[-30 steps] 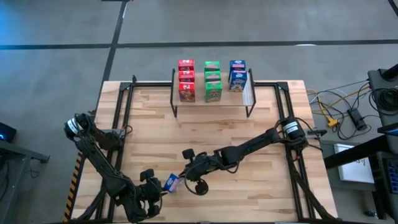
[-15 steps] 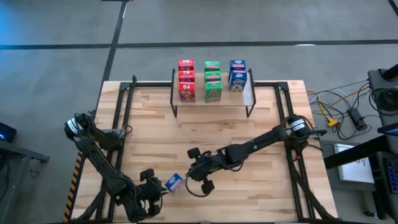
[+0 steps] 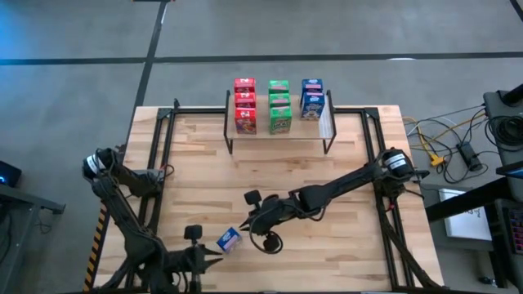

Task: Stack cereal on shelf
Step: Put the blue cereal box on the shelf

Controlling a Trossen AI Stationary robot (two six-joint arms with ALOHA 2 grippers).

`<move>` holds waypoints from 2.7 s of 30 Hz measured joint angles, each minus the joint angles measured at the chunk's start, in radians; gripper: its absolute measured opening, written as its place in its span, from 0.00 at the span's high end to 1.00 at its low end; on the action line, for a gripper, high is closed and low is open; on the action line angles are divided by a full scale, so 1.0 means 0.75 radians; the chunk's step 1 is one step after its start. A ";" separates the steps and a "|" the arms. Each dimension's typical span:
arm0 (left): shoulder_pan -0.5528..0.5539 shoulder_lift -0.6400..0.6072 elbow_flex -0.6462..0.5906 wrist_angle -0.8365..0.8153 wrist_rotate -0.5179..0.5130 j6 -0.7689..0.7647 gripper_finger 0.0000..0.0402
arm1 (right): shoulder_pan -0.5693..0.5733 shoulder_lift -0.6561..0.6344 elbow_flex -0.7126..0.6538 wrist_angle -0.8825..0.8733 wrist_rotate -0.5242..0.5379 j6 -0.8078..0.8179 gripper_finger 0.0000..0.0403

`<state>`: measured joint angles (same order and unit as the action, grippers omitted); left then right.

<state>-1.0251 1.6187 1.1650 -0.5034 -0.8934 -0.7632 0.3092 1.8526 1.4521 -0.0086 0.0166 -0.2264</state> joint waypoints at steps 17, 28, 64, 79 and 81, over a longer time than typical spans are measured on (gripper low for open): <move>-0.035 -0.044 0.172 -0.238 -0.125 0.286 0.91 | -0.012 0.008 -0.001 0.165 -0.208 0.101 0.37; -0.037 -0.045 0.174 -0.242 -0.313 0.293 0.91 | -0.015 0.151 -0.001 0.364 -0.208 0.059 0.16; -0.032 -0.046 0.173 -0.242 -0.429 0.258 0.91 | -0.058 0.303 0.088 0.328 -0.313 0.086 0.39; -0.032 -0.046 0.173 -0.237 -0.429 0.223 0.91 | -0.064 0.288 0.088 0.328 -0.313 0.140 0.42; -0.032 -0.046 0.173 -0.237 -0.429 0.222 0.91 | -0.064 0.288 0.088 0.325 -0.313 0.139 0.43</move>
<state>-1.0489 1.5841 1.2949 -0.6811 -1.2148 -0.5964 0.2611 2.0686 1.5181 0.2352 -0.2184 -0.1219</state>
